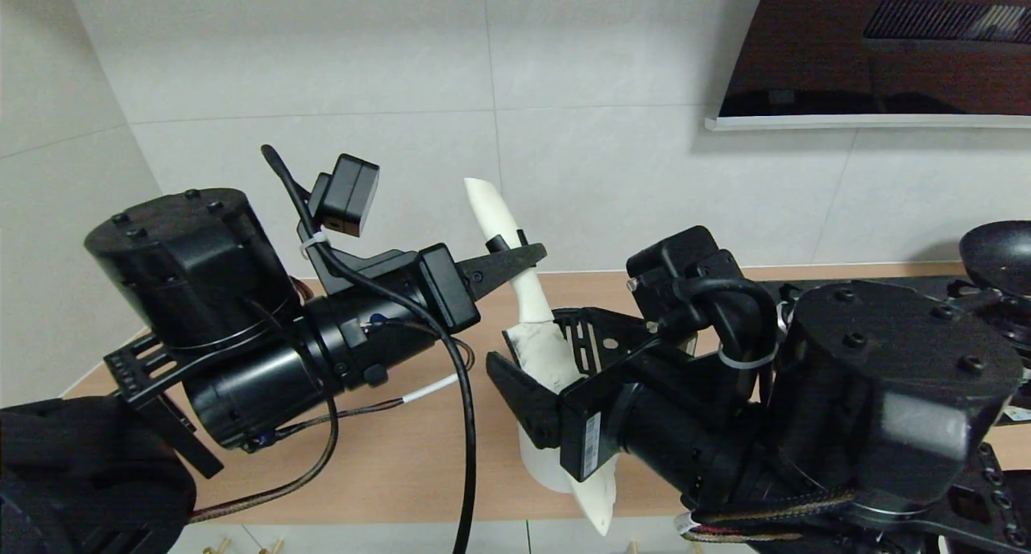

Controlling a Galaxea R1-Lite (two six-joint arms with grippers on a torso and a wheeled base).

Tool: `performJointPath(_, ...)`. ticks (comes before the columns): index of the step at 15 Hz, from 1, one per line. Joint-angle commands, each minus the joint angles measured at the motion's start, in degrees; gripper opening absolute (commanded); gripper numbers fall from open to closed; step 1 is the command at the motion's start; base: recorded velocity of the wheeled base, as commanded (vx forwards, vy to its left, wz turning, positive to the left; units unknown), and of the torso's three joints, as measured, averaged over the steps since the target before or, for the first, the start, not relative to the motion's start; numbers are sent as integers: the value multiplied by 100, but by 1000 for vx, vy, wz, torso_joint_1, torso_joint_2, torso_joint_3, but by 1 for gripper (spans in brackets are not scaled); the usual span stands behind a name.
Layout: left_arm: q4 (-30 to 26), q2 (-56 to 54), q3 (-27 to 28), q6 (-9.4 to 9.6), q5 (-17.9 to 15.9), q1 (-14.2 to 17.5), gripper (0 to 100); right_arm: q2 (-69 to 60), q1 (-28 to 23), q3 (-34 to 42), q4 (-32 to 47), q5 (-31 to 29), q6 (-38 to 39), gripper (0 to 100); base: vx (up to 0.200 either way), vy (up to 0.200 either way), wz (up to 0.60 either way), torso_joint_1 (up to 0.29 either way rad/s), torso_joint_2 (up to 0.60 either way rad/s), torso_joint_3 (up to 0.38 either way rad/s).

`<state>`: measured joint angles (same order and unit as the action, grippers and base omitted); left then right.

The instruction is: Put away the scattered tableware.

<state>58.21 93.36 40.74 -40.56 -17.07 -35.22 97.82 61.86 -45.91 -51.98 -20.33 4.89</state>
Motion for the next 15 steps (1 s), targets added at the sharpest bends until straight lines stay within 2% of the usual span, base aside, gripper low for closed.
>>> performJointPath(1,-3,-54,22,-5,2,-3,0,-26,2,3,-14,3,3,100,0,0,0,0,0,0)
performJointPath(4,-170,-107,180,13,10,24,0,-377,-86,135,-154,3,-41,100,0,0,0,0,0,0)
performJointPath(6,-978,-318,628,39,107,112,0,-747,-648,117,-75,47,-102,100,0,0,0,0,0,0)
performJointPath(7,-1444,-371,971,162,397,112,0,-878,-1097,117,-49,56,-278,100,0,0,0,0,0,0)
performJointPath(8,-1646,-344,1155,303,617,112,0,-940,-1308,100,-49,65,-339,100,0,0,0,0,0,0)
performJointPath(10,-2068,60,1946,953,1425,103,0,-1116,-2046,82,-40,135,-357,100,0,0,0,0,0,0)
performJointPath(11,-2147,201,2175,1164,1645,112,0,-1133,-2222,73,-31,153,-366,100,0,0,0,0,0,0)
performJointPath(13,-2490,614,2808,1762,2568,77,0,-1107,-2573,73,-31,258,-498,100,0,0,0,0,0,0)
performJointPath(14,-2551,754,2904,1876,3104,50,0,-1054,-2591,65,-31,258,-506,100,0,0,0,0,0,0)
performJointPath(15,-2534,877,2966,1973,3421,-20,0,-975,-2626,73,-31,267,-506,100,0,0,0,0,0,0)
